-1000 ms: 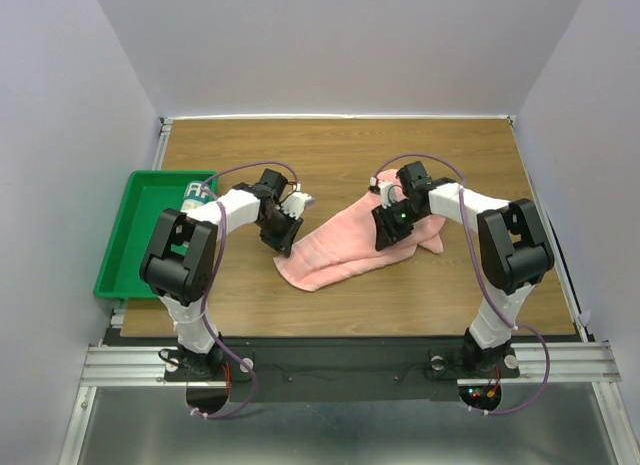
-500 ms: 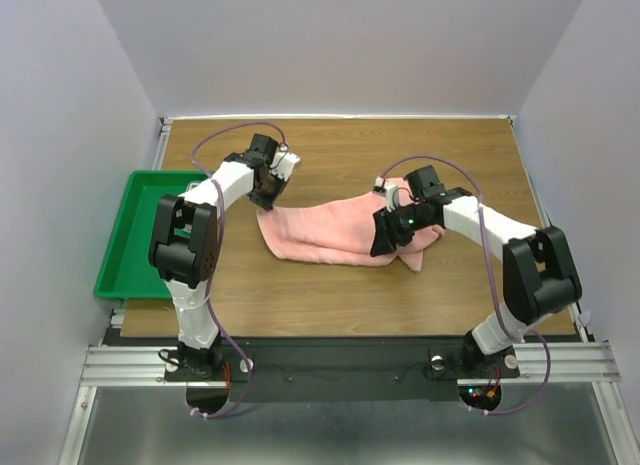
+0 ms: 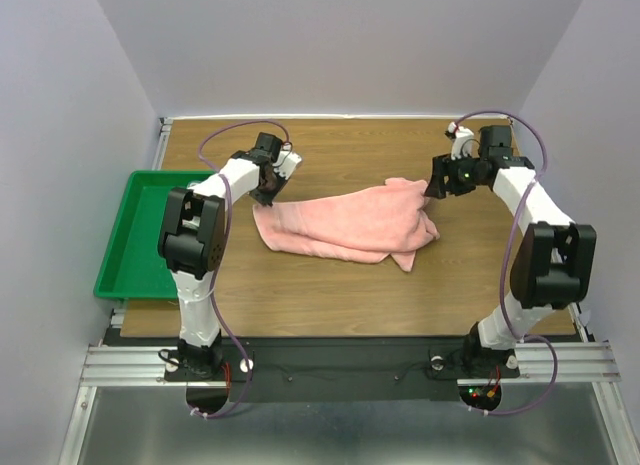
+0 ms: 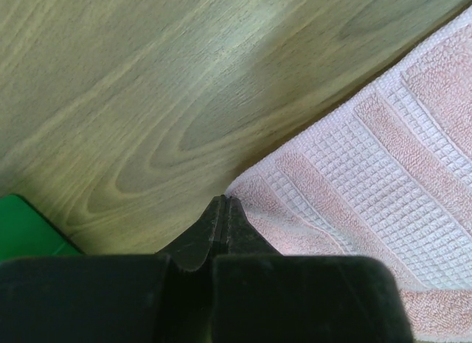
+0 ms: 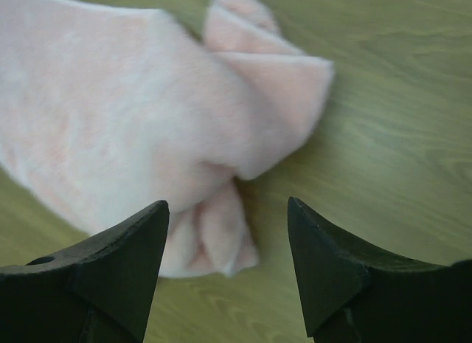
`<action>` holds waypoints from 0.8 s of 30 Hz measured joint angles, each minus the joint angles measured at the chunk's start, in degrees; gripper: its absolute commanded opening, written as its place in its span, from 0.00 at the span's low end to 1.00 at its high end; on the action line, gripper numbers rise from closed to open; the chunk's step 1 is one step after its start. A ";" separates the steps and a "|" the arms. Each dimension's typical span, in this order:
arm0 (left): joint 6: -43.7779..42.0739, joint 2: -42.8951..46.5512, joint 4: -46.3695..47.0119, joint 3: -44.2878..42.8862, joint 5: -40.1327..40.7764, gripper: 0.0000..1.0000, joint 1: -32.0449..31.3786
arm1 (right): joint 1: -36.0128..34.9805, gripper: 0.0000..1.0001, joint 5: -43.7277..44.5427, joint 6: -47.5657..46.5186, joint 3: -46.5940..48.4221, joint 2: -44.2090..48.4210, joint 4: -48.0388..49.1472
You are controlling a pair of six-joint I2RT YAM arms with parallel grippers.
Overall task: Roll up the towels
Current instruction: Flatten the towel
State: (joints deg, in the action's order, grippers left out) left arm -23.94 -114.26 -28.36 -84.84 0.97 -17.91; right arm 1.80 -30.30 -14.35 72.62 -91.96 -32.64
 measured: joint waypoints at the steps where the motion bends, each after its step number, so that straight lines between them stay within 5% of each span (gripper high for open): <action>1: -0.07 -0.17 -0.04 -0.15 0.22 0.00 0.00 | 0.98 0.71 0.39 -0.26 1.40 -1.84 0.04; 7: -0.48 -0.33 -0.09 -1.66 0.61 0.00 0.04 | 3.96 0.71 0.70 -1.20 5.66 -12.04 -0.44; 14: -0.52 -0.33 -0.15 -1.73 0.44 0.00 0.26 | 3.56 0.69 -8.66 -1.36 6.45 -18.67 -2.45; 16: -0.52 -0.33 -0.15 -1.75 0.35 0.00 0.42 | 3.23 0.46 -11.28 -1.31 6.45 -20.44 -2.99; 17: -0.52 -0.33 -0.15 -1.81 0.33 0.00 0.44 | 3.10 0.25 -12.20 -1.14 6.51 -21.20 -3.10; 19: -0.50 -0.33 -0.17 -2.05 0.07 0.00 0.72 | 2.97 0.05 -13.60 -1.14 7.13 -22.80 -3.72; 24: -0.50 -0.33 -0.59 -3.76 -0.28 0.00 1.16 | 3.10 0.01 -12.39 -1.46 8.22 -21.49 -4.76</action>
State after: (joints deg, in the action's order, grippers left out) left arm -24.45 -114.59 -28.95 -88.60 0.69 -16.75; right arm 4.91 -42.70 -15.81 80.84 -113.45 -37.41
